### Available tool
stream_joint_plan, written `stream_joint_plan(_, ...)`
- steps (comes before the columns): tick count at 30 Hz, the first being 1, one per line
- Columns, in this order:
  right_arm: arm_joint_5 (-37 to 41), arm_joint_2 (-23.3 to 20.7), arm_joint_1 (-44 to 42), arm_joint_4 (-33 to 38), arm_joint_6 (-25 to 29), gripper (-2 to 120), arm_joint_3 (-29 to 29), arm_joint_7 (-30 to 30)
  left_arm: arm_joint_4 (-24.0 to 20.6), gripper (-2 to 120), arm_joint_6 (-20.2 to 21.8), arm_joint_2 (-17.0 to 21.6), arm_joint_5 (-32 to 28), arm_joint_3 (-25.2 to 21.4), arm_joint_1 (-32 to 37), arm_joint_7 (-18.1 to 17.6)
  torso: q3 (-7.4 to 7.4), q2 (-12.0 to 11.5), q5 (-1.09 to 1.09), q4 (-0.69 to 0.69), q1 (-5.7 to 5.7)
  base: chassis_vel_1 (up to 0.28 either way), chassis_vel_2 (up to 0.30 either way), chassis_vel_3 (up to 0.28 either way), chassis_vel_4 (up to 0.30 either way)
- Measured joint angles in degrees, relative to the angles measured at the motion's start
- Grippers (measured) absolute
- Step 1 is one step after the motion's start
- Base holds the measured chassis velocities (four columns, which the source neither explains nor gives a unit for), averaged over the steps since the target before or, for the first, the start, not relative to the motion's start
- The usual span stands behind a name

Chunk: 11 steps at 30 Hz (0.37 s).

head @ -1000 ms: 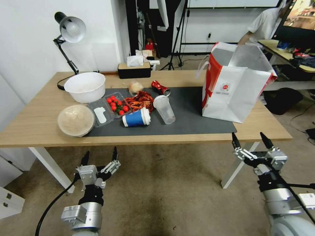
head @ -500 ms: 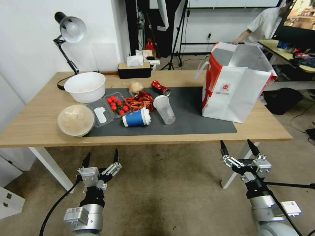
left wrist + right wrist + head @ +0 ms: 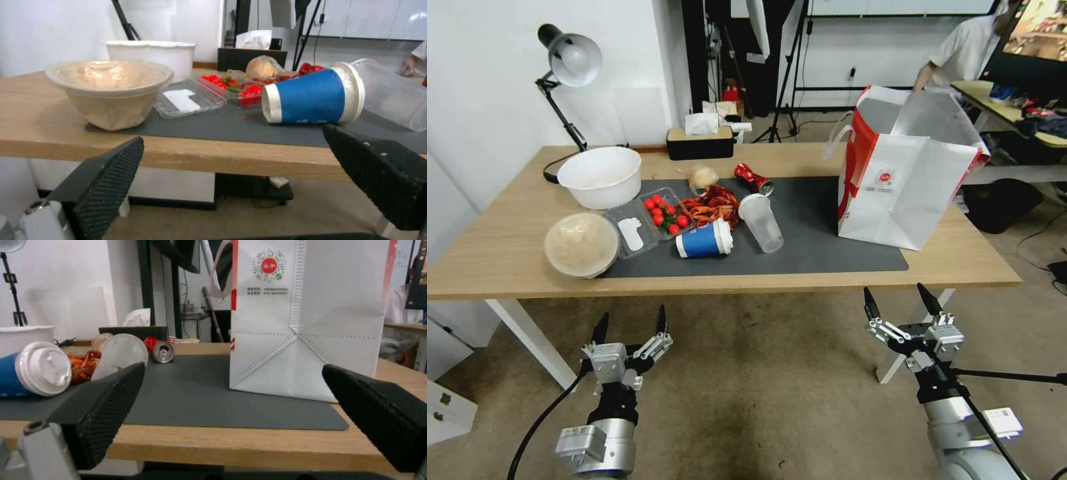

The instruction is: Pick up the food delivery bag from the floor and place it on the table.

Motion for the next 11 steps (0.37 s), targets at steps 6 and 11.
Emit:
stream_joint_plan(6, 0.03, -0.06, 0.03, -0.05, 0.07, 100, -0.05, -0.02, 0.00, 100, 0.00, 0.05, -0.06, 0.08, -0.03, -0.09, 0.00, 0.00, -0.01, 0.00, 0.00, 0.000, 0.000, 0.000, 0.000)
stream_joint_plan(11, 0.07, -0.07, 0.04, -0.05, 0.07, 100, -0.05, -0.02, 0.00, 100, 0.00, 0.07, -0.07, 0.09, -0.04, -0.10, 0.00, 0.00, 0.00, 0.00, 0.00, 0.000, 0.000, 0.000, 0.000)
